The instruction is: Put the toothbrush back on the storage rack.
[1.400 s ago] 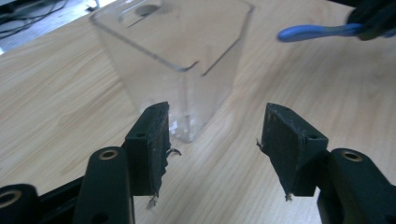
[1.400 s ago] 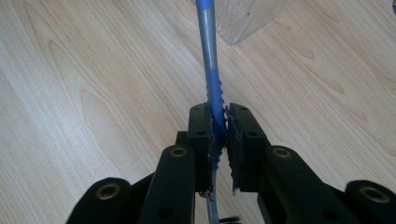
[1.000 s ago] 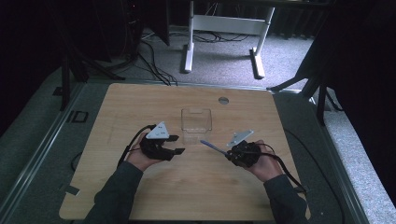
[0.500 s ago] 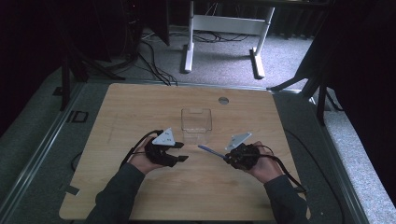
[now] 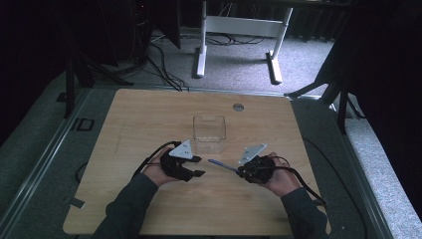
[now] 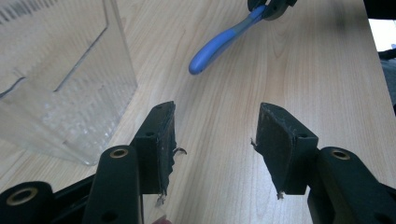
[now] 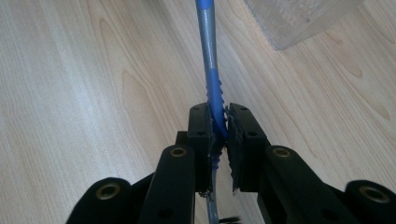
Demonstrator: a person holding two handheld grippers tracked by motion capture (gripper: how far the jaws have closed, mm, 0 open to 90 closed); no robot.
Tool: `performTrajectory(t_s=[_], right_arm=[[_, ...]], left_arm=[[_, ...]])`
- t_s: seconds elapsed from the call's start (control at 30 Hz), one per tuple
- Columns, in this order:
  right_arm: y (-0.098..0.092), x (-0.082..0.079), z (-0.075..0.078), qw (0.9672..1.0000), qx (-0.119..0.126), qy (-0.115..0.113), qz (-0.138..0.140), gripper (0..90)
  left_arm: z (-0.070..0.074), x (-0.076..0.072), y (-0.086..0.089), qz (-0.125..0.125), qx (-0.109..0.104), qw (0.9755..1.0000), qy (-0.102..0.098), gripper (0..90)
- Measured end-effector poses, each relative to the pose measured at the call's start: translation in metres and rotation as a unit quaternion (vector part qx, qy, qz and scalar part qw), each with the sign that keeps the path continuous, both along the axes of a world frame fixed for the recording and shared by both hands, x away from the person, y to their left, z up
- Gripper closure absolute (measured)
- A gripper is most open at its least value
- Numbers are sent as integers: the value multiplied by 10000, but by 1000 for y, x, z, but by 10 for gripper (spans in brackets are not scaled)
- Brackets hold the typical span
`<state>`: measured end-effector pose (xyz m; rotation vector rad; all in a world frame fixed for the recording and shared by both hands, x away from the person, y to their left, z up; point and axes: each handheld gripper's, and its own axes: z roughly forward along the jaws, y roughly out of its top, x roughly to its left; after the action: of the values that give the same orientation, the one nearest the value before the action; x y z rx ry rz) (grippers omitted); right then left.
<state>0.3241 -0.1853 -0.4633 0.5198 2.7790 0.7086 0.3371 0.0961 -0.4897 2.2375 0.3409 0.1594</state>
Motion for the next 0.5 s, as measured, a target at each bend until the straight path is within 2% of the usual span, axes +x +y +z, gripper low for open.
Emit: performTrajectory(t_s=[0.17,0.5], right_arm=[[1,-1,-1,9999,-12,14,107,799],[3,-4,-3,9996,13,79,259,799]], left_arm=[[-2,-1,-6,-96,86,9999,2,491],[-3,-1,-9,-179,55,9998,29,531]])
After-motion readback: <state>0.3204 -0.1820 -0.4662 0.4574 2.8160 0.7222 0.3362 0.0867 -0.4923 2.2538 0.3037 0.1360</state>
